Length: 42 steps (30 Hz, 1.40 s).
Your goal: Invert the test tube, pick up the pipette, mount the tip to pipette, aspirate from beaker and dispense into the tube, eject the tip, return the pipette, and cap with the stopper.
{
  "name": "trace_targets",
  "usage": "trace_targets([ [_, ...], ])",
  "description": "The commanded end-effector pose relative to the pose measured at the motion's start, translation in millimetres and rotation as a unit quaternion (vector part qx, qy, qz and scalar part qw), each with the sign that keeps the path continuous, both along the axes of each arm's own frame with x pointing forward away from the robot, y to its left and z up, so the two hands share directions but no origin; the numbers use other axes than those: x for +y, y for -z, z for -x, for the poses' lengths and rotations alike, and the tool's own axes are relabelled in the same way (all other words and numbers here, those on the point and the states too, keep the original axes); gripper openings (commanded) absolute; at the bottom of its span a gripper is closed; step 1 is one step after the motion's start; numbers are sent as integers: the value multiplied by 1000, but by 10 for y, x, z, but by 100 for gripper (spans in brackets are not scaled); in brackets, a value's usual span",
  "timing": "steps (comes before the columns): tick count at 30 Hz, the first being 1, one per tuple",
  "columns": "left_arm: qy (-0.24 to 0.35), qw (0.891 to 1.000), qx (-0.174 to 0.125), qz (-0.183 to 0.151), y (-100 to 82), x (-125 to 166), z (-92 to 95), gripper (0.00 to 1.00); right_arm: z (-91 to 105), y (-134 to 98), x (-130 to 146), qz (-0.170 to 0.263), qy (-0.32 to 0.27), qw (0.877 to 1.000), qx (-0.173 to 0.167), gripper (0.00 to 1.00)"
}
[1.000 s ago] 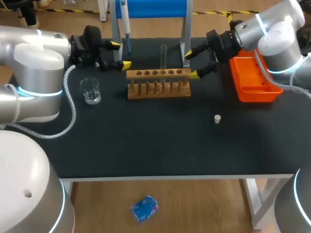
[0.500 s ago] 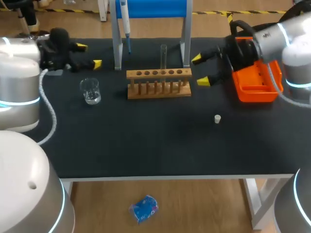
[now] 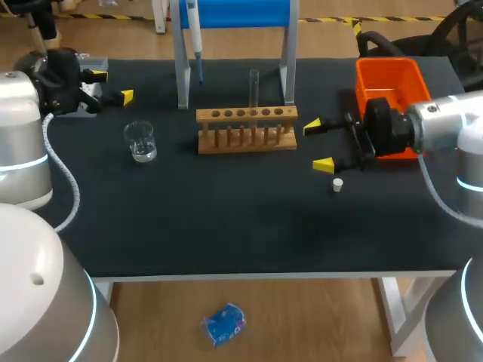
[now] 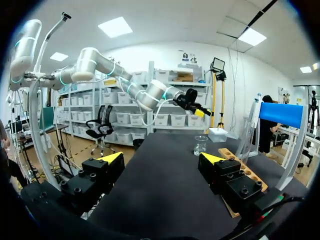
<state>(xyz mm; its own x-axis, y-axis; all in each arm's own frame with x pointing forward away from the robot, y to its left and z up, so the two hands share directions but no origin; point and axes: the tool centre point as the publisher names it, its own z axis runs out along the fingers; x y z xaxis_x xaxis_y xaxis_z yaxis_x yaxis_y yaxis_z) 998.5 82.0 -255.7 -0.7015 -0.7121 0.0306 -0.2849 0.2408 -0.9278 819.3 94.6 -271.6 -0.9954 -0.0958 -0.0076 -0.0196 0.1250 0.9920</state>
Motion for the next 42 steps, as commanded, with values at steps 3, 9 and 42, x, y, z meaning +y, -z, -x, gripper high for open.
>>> trace_targets([
  [3,-1,1000,-3,1,7,-3,7,100,39,-17,1,3,8,1000,-2,100],
  [9,-9,1000,2,17,-9,86,-6,100,91,28,11,-16,-17,1000,15,100],
  [42,-162,985,40,-42,493,1391,-654,100,386,186,-36,-41,-35,998,25,100],
])
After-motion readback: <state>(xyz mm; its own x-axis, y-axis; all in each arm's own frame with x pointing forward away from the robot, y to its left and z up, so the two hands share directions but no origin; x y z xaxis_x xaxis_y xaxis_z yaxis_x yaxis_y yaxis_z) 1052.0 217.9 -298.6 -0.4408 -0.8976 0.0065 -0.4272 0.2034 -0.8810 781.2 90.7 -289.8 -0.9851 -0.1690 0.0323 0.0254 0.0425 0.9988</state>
